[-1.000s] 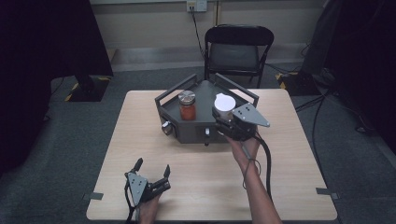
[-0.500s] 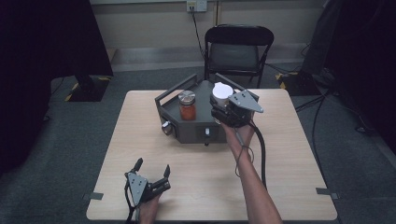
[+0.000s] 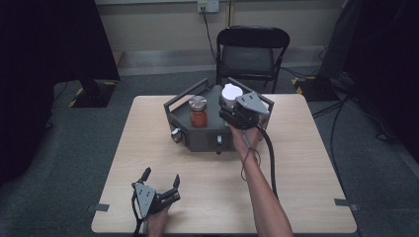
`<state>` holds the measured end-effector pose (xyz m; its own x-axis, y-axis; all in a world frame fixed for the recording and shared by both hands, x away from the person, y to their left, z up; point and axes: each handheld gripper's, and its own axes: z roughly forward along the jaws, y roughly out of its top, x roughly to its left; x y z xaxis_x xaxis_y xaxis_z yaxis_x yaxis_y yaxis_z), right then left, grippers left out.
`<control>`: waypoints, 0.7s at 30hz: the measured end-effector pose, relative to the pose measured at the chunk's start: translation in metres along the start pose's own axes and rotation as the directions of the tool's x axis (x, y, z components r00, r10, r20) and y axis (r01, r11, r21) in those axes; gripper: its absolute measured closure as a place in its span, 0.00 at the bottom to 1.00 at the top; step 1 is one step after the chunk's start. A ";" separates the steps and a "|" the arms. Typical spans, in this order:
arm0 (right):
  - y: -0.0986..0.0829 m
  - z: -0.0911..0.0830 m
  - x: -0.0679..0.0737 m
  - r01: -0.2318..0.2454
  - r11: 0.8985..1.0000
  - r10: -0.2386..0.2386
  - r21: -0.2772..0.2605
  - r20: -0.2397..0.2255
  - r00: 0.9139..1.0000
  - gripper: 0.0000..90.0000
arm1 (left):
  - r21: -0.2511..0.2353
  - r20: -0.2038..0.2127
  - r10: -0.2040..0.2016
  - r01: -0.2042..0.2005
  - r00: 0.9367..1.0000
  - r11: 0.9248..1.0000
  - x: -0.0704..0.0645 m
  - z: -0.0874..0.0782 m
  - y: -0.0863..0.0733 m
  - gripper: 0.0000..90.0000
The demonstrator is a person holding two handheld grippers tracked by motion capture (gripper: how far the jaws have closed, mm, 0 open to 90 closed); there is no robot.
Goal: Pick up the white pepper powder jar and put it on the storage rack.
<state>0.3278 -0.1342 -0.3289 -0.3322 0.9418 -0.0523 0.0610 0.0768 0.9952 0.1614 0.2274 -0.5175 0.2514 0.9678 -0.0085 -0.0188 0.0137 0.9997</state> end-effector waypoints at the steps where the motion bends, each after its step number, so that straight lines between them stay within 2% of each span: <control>1: 0.000 0.002 -0.001 -0.005 1.000 0.005 0.004 0.001 1.000 0.34 | 0.000 0.000 0.000 0.000 1.000 1.000 0.000 0.000 0.000 0.00; 8: -0.002 0.011 -0.002 -0.007 0.999 0.007 0.035 0.005 1.000 0.34 | 0.000 0.000 -0.001 0.001 1.000 1.000 0.000 0.000 0.000 0.00; 21: -0.004 0.017 -0.005 -0.025 0.998 0.025 0.066 -0.006 1.000 0.34 | -0.001 0.000 -0.001 0.001 1.000 1.000 0.000 0.000 0.000 0.00</control>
<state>0.3449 -0.1337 -0.3343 -0.3357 0.9416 -0.0268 0.1308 0.0748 0.9886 0.1614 0.2273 -0.5175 0.2513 0.9679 -0.0093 -0.0192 0.0146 0.9997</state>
